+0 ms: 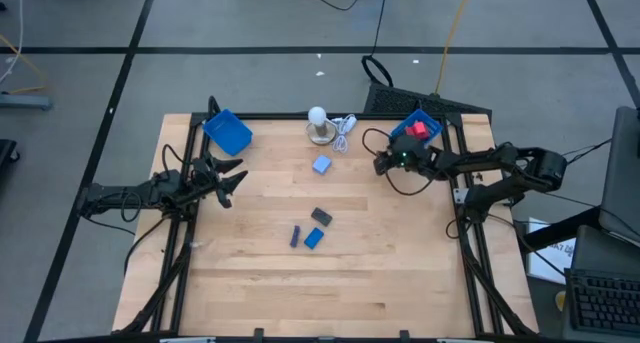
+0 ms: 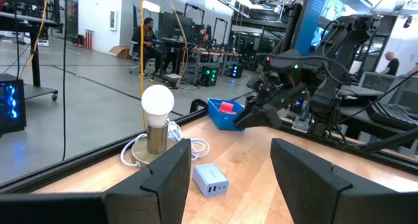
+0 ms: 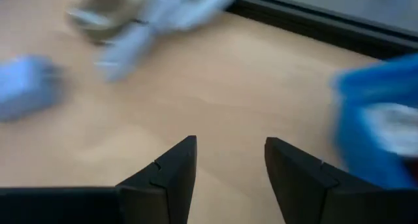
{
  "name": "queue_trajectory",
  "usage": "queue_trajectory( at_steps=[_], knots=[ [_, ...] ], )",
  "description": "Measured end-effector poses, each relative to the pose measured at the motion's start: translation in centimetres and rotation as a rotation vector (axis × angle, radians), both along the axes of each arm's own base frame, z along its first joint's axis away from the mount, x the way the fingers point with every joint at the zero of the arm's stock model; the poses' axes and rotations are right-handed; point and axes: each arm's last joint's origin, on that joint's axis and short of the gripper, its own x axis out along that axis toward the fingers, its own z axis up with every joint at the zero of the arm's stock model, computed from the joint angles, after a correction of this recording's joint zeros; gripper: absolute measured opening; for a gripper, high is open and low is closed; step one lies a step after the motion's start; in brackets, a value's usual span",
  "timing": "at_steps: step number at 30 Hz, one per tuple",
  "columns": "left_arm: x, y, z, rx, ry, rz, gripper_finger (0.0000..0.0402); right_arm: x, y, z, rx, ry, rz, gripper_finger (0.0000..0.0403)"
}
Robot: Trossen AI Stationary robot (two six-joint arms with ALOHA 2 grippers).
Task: Pick & Place Office items
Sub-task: Put the white charger adapter into the right blue bin
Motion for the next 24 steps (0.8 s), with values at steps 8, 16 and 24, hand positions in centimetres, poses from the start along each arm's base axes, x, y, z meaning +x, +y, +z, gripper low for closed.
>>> queue_trajectory(
  at_steps=[8,16,24],
  knots=[
    [0.0,0.0,0.0,0.0,0.0,0.0,0.0214,2.5,1.6,2.3,-0.073,-0.271,0.273,0.0171],
    [0.0,0.0,0.0,0.0,0.0,0.0,0.0214,5.2,5.6,3.4,-0.146,-0.411,0.501,0.0183],
    [0.0,0.0,0.0,0.0,0.0,0.0,0.0214,9.5,8.3,3.0,-0.237,-0.314,0.692,0.0271]
  ],
)
